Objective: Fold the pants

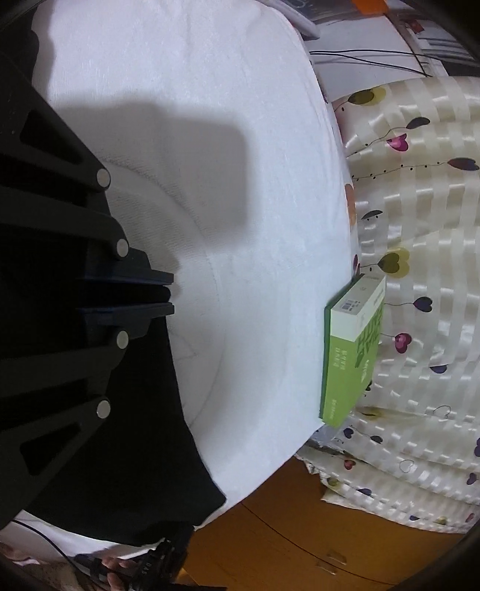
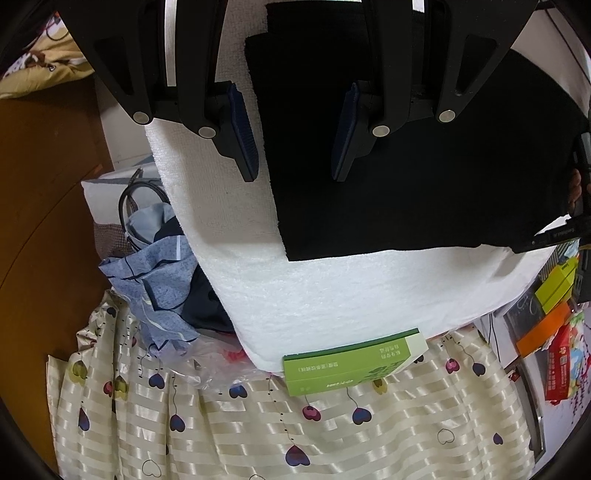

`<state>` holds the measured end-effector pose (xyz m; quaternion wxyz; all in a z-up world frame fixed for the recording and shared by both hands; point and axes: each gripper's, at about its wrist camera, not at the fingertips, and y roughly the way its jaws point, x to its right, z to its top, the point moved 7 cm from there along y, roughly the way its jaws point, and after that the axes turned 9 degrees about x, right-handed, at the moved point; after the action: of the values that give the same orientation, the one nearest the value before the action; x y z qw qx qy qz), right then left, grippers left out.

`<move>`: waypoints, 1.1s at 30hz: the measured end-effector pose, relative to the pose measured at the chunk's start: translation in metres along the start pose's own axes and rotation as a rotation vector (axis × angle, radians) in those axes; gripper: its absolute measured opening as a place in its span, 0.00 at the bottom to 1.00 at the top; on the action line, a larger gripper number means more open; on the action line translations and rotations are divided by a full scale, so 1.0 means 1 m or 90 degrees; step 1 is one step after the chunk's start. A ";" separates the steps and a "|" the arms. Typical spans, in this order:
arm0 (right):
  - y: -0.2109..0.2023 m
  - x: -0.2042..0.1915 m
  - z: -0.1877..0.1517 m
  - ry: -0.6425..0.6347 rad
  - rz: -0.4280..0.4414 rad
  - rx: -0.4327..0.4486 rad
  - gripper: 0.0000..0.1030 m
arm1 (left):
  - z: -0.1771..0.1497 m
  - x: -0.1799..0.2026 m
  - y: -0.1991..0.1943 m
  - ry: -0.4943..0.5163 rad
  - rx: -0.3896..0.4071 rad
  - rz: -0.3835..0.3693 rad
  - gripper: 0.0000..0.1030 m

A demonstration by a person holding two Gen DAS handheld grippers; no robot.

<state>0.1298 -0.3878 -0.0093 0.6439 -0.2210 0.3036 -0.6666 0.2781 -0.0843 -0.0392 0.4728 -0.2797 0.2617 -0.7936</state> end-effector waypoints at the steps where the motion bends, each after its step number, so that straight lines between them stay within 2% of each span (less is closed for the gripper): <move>1: 0.000 -0.001 0.000 -0.002 -0.002 0.000 0.41 | 0.002 -0.002 -0.001 -0.007 0.004 -0.001 0.15; 4: -0.002 -0.002 0.000 -0.010 -0.011 -0.002 0.41 | 0.004 -0.009 -0.002 -0.027 0.002 0.000 0.18; 5: -0.003 -0.002 0.000 -0.011 -0.018 -0.001 0.41 | 0.004 -0.009 -0.004 -0.032 0.000 -0.001 0.21; 7: -0.011 -0.004 0.002 -0.028 -0.035 0.013 0.41 | 0.004 -0.010 -0.011 -0.033 0.007 0.013 0.33; 8: -0.013 -0.007 0.002 -0.038 -0.034 0.020 0.41 | 0.004 -0.009 -0.015 -0.030 0.013 0.017 0.34; 12: -0.027 -0.028 0.001 -0.071 0.004 0.034 0.41 | 0.000 -0.002 -0.039 -0.017 0.033 0.025 0.46; 14: -0.029 -0.038 -0.004 -0.080 0.021 0.029 0.41 | -0.005 0.003 -0.053 -0.012 0.042 0.022 0.49; 16: -0.027 -0.044 -0.012 -0.082 0.036 0.014 0.41 | -0.013 0.008 -0.062 -0.015 0.040 0.020 0.57; 18: -0.023 -0.045 -0.024 -0.082 0.028 -0.014 0.41 | -0.025 0.013 -0.068 -0.010 0.034 0.027 0.59; 23: -0.035 -0.045 -0.028 -0.103 -0.002 0.001 0.41 | -0.055 0.016 -0.079 -0.014 0.014 0.056 0.59; 26: -0.047 -0.059 -0.027 -0.101 0.036 0.024 0.41 | -0.067 0.017 -0.090 -0.011 0.018 0.091 0.59; 29: -0.046 -0.073 -0.038 -0.119 0.050 0.011 0.41 | -0.078 0.022 -0.098 -0.036 0.021 0.077 0.59; 33: -0.047 -0.076 -0.052 -0.125 0.052 0.000 0.41 | -0.092 0.029 -0.105 -0.039 0.021 0.088 0.59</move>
<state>0.0656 -0.3066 -0.0064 0.6973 -0.2724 0.2479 -0.6149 0.1398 -0.0526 -0.0277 0.5387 -0.2771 0.2528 -0.7544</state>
